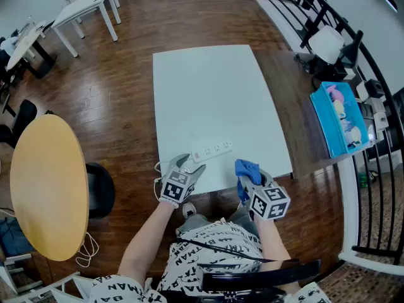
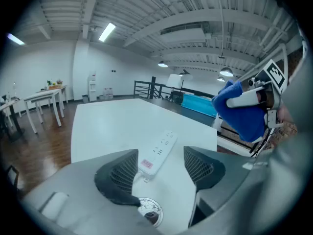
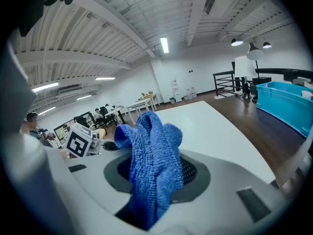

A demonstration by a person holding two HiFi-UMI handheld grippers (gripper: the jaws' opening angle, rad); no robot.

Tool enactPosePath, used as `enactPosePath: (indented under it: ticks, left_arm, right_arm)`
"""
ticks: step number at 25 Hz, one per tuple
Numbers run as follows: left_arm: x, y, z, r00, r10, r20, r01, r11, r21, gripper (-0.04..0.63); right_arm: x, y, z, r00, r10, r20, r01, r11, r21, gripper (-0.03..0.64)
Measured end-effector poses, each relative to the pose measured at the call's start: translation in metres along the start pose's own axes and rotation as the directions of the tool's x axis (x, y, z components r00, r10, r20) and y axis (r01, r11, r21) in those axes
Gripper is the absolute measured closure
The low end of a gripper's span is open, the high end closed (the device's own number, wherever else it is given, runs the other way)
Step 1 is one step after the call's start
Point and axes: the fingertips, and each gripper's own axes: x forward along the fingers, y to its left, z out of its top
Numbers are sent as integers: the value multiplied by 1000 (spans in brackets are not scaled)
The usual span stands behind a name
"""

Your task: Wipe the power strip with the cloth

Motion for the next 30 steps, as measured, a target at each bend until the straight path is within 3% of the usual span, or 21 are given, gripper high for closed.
enactPosePath:
  ticks: [3, 10, 20, 27, 30]
  left_arm:
    - [14, 11, -3, 999, -15, -45, 18, 997, 72, 239]
    - [49, 25, -17, 991, -36, -126, 70, 958, 277, 225]
    - [75, 21, -36, 964, -161, -213, 233, 896, 379, 225]
    - [79, 22, -41, 945, -195, -263, 286, 882, 375, 230]
    - [77, 18, -40, 944, -206, -259, 299, 867, 398, 285]
  right_arm:
    - [2, 4, -1, 1000, -15, -3, 15, 1000, 0, 475]
    - [0, 1, -5, 999, -50, -11, 50, 998, 24, 476]
    - [-7, -11, -11, 996, -92, -17, 93, 994, 50, 475]
    - [-11, -16, -14, 993, -112, -26, 113, 991, 66, 475]
    - [-12, -18, -15, 993, -117, -28, 119, 990, 69, 476]
